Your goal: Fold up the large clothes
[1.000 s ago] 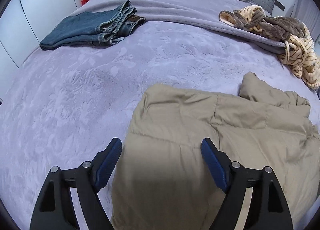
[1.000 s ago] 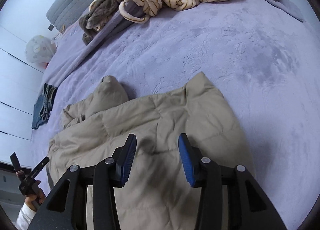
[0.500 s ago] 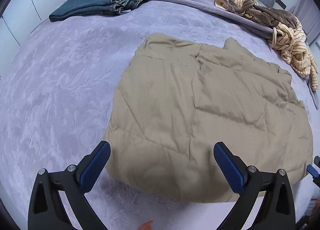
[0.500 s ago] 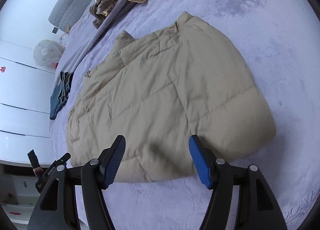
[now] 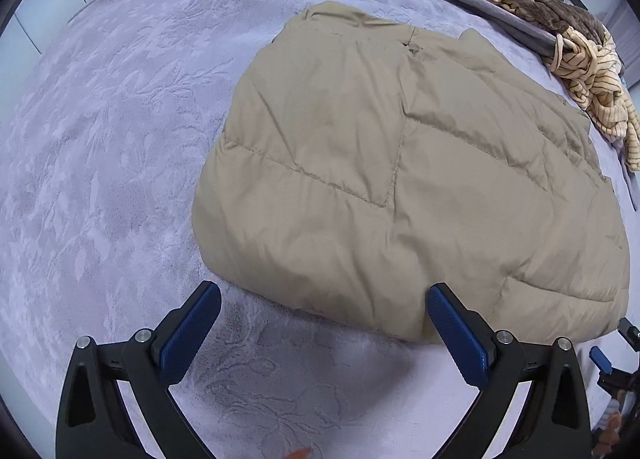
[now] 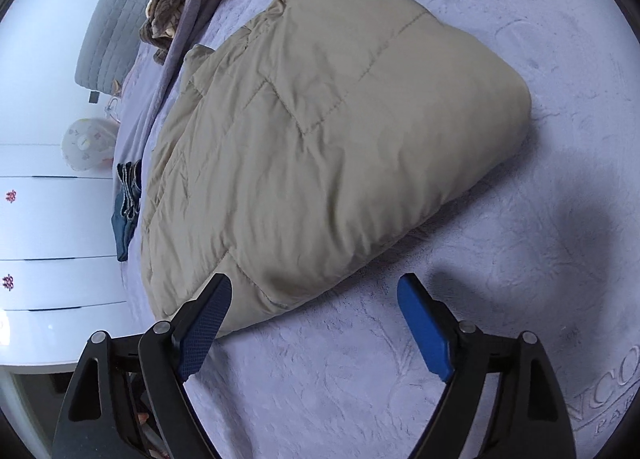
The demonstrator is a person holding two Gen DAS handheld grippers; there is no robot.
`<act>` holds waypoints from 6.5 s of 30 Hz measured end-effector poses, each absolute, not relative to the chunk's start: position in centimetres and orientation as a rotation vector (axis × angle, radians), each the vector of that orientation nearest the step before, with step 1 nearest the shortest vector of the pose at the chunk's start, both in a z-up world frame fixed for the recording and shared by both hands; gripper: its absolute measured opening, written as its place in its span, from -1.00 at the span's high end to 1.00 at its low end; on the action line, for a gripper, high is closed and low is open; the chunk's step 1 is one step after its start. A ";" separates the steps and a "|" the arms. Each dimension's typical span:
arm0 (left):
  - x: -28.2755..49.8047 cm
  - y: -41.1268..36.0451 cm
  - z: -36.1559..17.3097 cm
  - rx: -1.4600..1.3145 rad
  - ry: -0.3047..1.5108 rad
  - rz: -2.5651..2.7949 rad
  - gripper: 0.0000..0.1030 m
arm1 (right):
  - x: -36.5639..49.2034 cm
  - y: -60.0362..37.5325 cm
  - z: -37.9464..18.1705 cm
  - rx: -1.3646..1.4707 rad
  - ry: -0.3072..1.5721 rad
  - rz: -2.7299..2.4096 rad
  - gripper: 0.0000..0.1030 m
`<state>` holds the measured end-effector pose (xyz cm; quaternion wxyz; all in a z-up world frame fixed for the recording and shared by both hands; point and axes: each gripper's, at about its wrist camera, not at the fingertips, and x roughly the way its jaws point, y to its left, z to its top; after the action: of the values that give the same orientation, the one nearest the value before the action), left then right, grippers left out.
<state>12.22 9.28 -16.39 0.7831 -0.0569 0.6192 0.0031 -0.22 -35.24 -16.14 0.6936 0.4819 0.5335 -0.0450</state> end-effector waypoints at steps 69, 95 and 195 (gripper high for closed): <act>-4.2 15.2 -13.5 -0.235 1.247 -0.318 0.64 | -11.2 -31.4 -16.6 1.335 1.177 -0.044 0.52; -7.8 19.3 -17.7 -0.177 1.359 0.065 0.00 | -14.9 -34.0 -10.7 0.882 1.310 0.069 0.17; 1.0 6.9 -8.1 -0.432 1.455 -0.746 0.49 | 3.0 -19.9 -15.5 0.628 1.298 -0.020 0.84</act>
<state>1.05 6.92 -8.05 0.6631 -0.1911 0.6440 -0.3303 2.99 -19.88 -15.48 0.7511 0.2874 0.5942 -0.0093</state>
